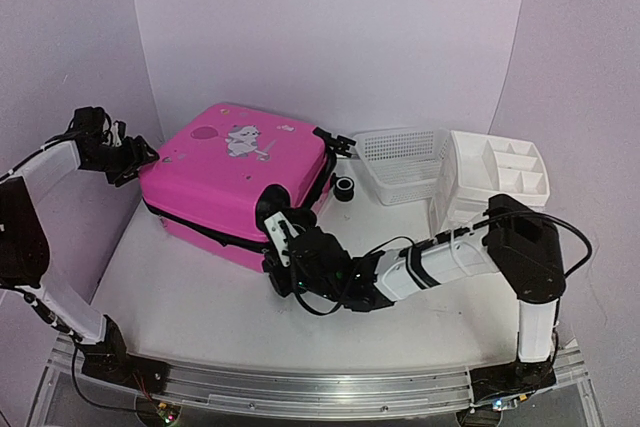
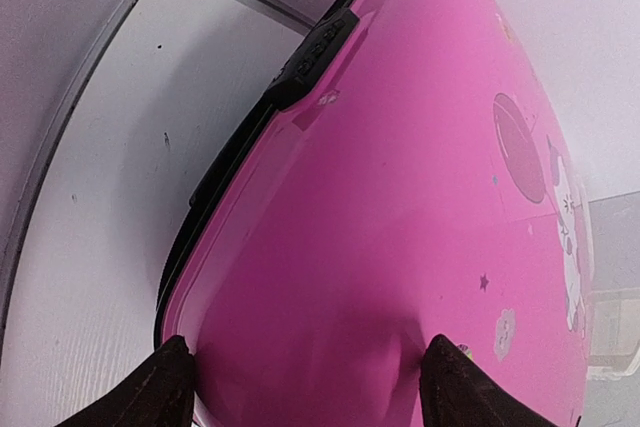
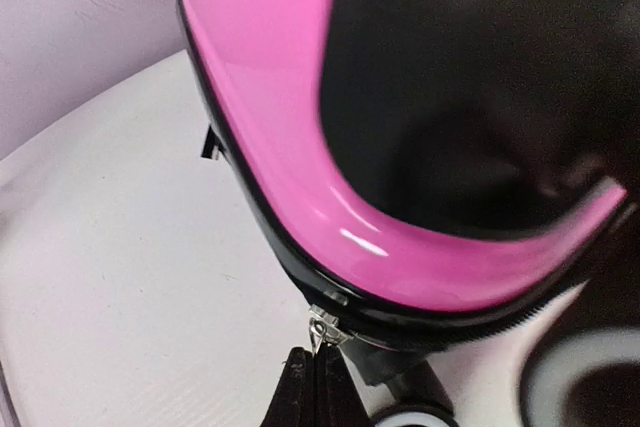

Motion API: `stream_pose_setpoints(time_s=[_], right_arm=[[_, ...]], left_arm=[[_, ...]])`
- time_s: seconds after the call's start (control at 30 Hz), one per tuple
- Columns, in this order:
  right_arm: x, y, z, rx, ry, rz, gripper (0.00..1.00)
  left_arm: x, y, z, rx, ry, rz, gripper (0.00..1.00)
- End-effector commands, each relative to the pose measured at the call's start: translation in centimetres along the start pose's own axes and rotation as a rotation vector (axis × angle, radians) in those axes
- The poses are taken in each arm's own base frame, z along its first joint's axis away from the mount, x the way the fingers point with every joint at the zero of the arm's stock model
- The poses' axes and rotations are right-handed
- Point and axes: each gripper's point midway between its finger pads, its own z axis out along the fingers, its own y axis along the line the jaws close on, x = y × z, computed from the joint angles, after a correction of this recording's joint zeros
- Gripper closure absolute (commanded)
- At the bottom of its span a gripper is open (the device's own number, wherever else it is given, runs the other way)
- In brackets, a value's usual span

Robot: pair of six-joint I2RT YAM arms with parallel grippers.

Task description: Open, take out, and arrange the luggage

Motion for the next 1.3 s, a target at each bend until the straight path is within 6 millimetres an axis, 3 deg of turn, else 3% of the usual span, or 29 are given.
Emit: stream_pose_setpoints(time_s=[0.0,0.13,0.2,0.33,0.4,0.43,0.47,0.6,0.7,0.83,0.9,1.0,1.2,1.27], right_arm=[[-7.7,7.8,0.8,-0.199,-0.189,0.116,1.00],[-9.5,9.7,4.0,-0.219,-0.221,0.148,1.00],[-10.3,9.8,4.5,-0.210,-0.237,0.165,0.94],[-10.7,9.9,2.0,-0.242,-0.160,0.095,0.47],[-9.9,10.4,-0.3,-0.307,-0.090,-0.003,0.18],[-8.7,10.0,-1.7,-0.318,-0.008,-0.066,0.05],[-7.8,9.6,-3.2,-0.323,0.053,-0.111,0.02],[-5.2,4.4,-8.8,-0.212,0.295,-0.187,0.02],[-5.5,-1.3,-12.2,-0.078,0.391,-0.156,0.02],[-5.7,-8.6,-13.8,0.043,0.426,-0.067,0.02],[-5.9,-12.8,-13.9,0.143,0.423,-0.041,0.02],[-6.7,-17.3,-12.7,0.211,0.426,-0.015,0.02],[-9.3,-24.2,-8.1,0.260,0.402,0.059,0.02],[-9.7,-25.9,-6.0,0.244,0.406,-0.011,0.02]], left_arm=[[6.4,-1.7,0.8,0.096,0.189,-0.044,0.24],[6.9,-2.0,0.7,0.111,0.198,-0.038,0.25],[6.8,-2.3,0.4,0.117,0.189,-0.027,0.25],[5.9,-3.7,-1.3,0.146,0.145,0.011,0.18],[5.8,-4.9,-2.6,0.168,0.119,0.041,0.14],[6.0,-5.6,-3.3,0.179,0.108,0.064,0.13],[6.4,-6.2,-3.9,0.188,0.102,0.086,0.12],[8.2,-8.3,-6.3,0.215,0.092,0.163,0.10],[10.4,-10.0,-7.5,0.232,0.108,0.213,0.09],[11.7,-10.2,-9.4,0.225,0.105,0.199,0.09],[12.4,-10.6,-10.2,0.253,0.122,0.184,0.09],[14.3,-11.4,-10.5,0.313,0.190,0.130,0.09],[18.3,-12.7,-9.7,0.293,0.271,0.141,0.10],[18.9,-12.8,-9.5,0.289,0.275,0.138,0.12]])
